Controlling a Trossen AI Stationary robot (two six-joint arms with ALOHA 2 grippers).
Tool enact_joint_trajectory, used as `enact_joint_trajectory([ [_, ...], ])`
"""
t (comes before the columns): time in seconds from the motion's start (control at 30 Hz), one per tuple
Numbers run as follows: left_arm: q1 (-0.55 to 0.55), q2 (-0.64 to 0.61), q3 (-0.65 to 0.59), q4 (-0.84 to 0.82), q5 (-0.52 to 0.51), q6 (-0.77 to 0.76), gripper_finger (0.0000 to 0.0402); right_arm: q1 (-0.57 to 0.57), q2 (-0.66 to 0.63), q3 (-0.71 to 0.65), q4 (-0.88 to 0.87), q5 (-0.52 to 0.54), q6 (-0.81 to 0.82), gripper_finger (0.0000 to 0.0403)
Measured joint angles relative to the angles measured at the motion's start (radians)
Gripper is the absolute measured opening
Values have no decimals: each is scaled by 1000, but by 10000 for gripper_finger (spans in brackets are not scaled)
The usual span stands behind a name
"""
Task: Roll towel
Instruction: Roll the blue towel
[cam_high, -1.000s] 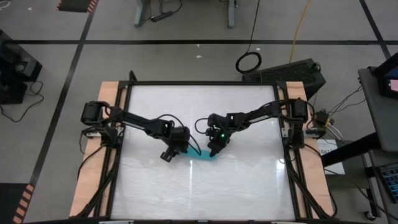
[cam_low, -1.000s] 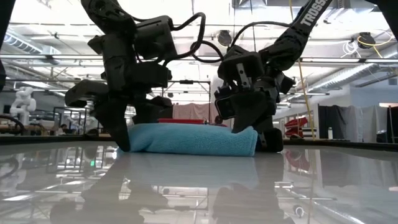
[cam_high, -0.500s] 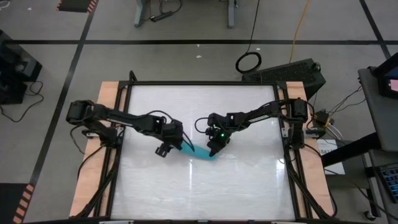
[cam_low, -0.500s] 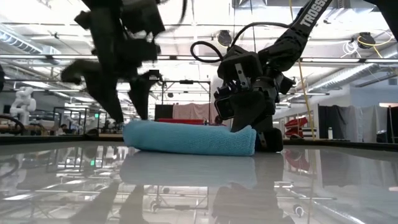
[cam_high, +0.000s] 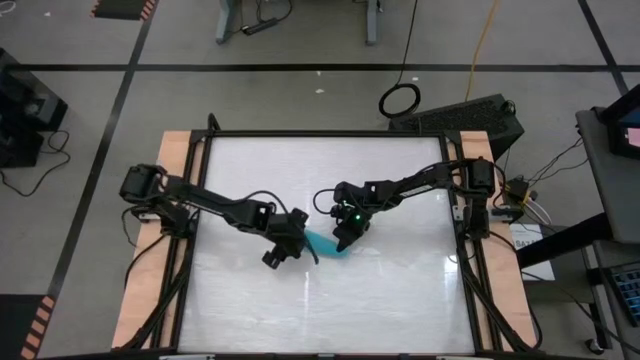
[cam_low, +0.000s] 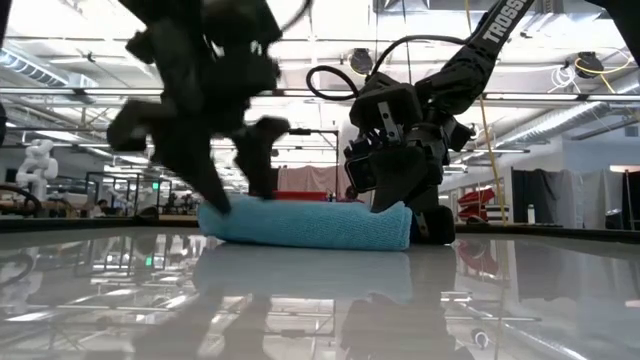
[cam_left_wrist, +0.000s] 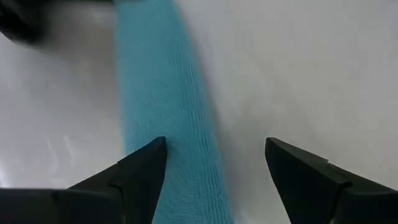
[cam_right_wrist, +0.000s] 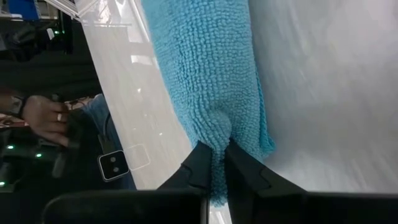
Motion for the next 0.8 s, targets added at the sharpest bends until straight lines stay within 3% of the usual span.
enact_joint_trajectory([
  [0.37, 30, 115, 3, 17, 62, -52, 279, 0, -19, -3, -5, 0, -37, 34],
  [0.67, 31, 117, 2, 27, 67, -72, 279, -38, -185, -9, -67, 5, -147, 144],
  [0.8, 39, 117, 2, 28, 73, -80, 279, -24, -267, -9, -125, 81, -236, 172],
])
